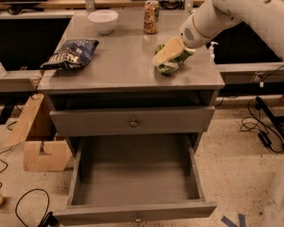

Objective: Place green jalapeno chip bag into middle drawer

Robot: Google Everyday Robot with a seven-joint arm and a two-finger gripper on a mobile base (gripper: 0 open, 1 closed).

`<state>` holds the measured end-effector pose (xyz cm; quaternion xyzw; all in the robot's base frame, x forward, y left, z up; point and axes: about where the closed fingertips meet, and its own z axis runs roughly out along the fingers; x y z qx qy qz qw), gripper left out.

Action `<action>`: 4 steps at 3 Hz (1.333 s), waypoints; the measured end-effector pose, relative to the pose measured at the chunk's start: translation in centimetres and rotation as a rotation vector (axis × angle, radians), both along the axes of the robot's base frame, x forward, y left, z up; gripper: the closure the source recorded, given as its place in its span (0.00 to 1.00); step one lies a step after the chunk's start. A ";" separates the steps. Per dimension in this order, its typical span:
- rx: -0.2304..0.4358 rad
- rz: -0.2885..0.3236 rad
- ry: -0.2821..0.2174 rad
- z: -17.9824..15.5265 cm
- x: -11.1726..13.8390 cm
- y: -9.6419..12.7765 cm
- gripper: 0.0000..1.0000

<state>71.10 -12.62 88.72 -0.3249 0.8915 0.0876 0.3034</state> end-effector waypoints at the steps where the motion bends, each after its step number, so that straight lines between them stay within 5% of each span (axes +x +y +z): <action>1: 0.009 -0.021 0.089 -4.4 2.3 0.9 0.26; 4: 0.007 -0.012 0.094 -4.8 2.1 1.4 0.95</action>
Offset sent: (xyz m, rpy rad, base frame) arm 0.0180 0.0073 -0.0330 0.0077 0.0700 -0.0177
